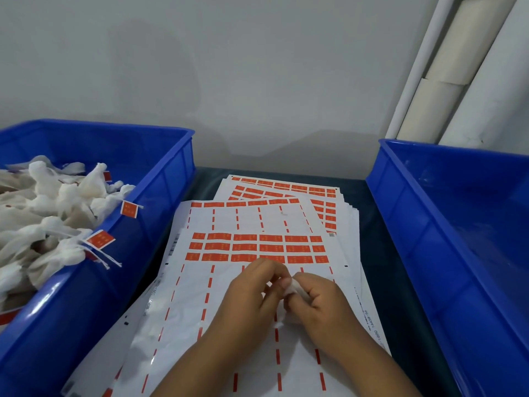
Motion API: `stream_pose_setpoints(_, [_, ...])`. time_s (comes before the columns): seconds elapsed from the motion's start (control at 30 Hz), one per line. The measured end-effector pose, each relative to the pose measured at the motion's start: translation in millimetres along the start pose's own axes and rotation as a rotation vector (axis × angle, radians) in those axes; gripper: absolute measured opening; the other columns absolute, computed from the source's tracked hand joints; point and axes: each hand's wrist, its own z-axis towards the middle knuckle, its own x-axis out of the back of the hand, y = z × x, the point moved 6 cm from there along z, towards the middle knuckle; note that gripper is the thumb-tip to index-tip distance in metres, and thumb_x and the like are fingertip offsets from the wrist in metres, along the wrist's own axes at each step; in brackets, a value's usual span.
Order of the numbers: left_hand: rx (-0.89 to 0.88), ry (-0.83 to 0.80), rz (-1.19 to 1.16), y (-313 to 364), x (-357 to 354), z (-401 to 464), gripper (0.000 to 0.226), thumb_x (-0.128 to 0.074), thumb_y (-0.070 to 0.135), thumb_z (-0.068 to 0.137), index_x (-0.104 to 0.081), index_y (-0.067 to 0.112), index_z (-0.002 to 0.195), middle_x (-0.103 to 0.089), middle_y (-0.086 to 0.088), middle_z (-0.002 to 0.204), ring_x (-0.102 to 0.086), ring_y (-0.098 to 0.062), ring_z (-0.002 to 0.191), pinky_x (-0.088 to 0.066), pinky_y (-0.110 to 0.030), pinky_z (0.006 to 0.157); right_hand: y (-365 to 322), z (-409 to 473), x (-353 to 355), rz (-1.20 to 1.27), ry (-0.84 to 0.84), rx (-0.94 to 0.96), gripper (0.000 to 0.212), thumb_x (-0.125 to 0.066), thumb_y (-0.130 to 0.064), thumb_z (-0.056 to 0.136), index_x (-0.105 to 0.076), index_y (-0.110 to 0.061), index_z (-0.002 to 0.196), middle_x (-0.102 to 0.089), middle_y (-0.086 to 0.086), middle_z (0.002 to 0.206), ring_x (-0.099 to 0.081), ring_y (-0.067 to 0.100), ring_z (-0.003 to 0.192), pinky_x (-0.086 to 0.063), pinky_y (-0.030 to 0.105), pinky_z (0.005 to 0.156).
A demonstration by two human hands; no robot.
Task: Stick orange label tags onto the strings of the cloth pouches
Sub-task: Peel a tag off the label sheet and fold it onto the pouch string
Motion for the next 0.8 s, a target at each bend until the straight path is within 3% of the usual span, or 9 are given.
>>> stream_pose_setpoints(0.1, [0.047, 0.04, -0.055, 0, 5, 0, 0.019, -0.056, 0.026, 0.089, -0.049, 0.038, 0.075, -0.052, 0.025, 0.083, -0.055, -0.001, 0.082, -0.041, 0.0, 0.068, -1, -2, -3, -0.004, 0.041, 0.033, 0.022, -0.044, -0.047, 0.091, -0.054, -0.037, 0.074, -0.061, -0.015, 0.075, -0.058, -0.002, 0.083, -0.048, 0.008, 0.068])
stream_pose_setpoints(0.2, [0.089, 0.052, -0.047, -1, 6, -1, 0.02, -0.057, 0.026, 0.089, -0.049, 0.038, 0.075, -0.054, 0.024, 0.081, -0.055, 0.0, 0.079, -0.039, 0.002, 0.065, 1, 0, 1, -0.059, 0.107, 0.062, 0.016, -0.057, -0.037, 0.091, -0.049, -0.047, 0.08, -0.06, -0.019, 0.08, -0.056, -0.005, 0.085, -0.048, 0.008, 0.065])
stream_pose_setpoints(0.3, [0.143, 0.049, -0.057, -5, 6, 0, 0.02, -0.057, 0.026, 0.089, -0.05, 0.038, 0.075, -0.056, 0.023, 0.079, -0.057, -0.002, 0.076, -0.039, 0.002, 0.062, 3, -1, 6, -0.12, 0.146, 0.063, 0.034, -0.068, -0.032, 0.083, -0.044, -0.057, 0.086, -0.056, -0.023, 0.073, -0.057, -0.009, 0.082, -0.047, 0.005, 0.061])
stream_pose_setpoints(0.37, [0.197, 0.057, -0.112, -8, 5, 1, 0.018, -0.057, 0.026, 0.089, -0.053, 0.037, 0.076, -0.06, 0.02, 0.077, -0.059, -0.004, 0.074, -0.041, 0.0, 0.059, 0, -2, 8, -0.115, 0.152, 0.083, 0.04, -0.069, -0.029, 0.083, -0.045, -0.061, 0.088, -0.054, -0.031, 0.079, -0.058, -0.011, 0.083, -0.045, 0.002, 0.063])
stream_pose_setpoints(0.47, [0.261, 0.057, -0.205, -11, 4, 1, 0.016, -0.058, 0.024, 0.088, -0.058, 0.034, 0.076, -0.062, 0.018, 0.073, -0.061, -0.003, 0.071, -0.043, -0.003, 0.057, -5, -4, 7, -0.045, 0.156, 0.109, 0.026, -0.064, -0.034, 0.087, -0.048, -0.055, 0.089, -0.056, -0.03, 0.089, -0.059, -0.006, 0.087, -0.047, 0.004, 0.072])
stream_pose_setpoints(0.53, [0.292, 0.051, -0.246, -14, 4, 1, 0.015, -0.059, 0.023, 0.088, -0.059, 0.032, 0.076, -0.063, 0.018, 0.069, -0.061, 0.001, 0.07, -0.043, -0.004, 0.056, -8, -4, 7, 0.021, 0.155, 0.11, 0.012, -0.058, -0.043, 0.084, -0.052, -0.05, 0.092, -0.059, -0.027, 0.092, -0.061, 0.0, 0.09, -0.052, 0.012, 0.08])
stream_pose_setpoints(0.67, [0.312, -0.024, -0.227, -16, -4, 0, 0.017, -0.057, 0.021, 0.09, -0.058, 0.03, 0.076, -0.061, 0.017, 0.062, -0.058, 0.006, 0.067, -0.042, -0.002, 0.055, -7, -3, 8, 0.073, 0.156, 0.078, 0.009, -0.061, -0.026, 0.089, -0.061, -0.034, 0.092, -0.067, -0.011, 0.091, -0.066, 0.01, 0.088, -0.057, 0.028, 0.082])
stream_pose_setpoints(0.73, [0.315, -0.041, -0.194, -17, -6, 0, 0.017, -0.056, 0.022, 0.09, -0.057, 0.031, 0.075, -0.06, 0.016, 0.062, -0.056, 0.007, 0.065, -0.04, -0.001, 0.054, -5, -4, 10, 0.085, 0.187, 0.076, 0.007, -0.059, -0.027, 0.09, -0.06, -0.034, 0.089, -0.065, -0.013, 0.088, -0.064, 0.004, 0.086, -0.055, 0.018, 0.078])
stream_pose_setpoints(0.8, [0.324, -0.03, -0.162, -19, -5, 1, 0.017, -0.055, 0.024, 0.091, -0.055, 0.031, 0.076, -0.06, 0.014, 0.065, -0.056, 0.006, 0.064, -0.039, 0.0, 0.053, -4, -4, 12, 0.1, 0.221, 0.041, 0.006, -0.054, -0.04, 0.087, -0.058, -0.036, 0.087, -0.064, -0.018, 0.088, -0.059, -0.005, 0.09, -0.049, 0.006, 0.072])
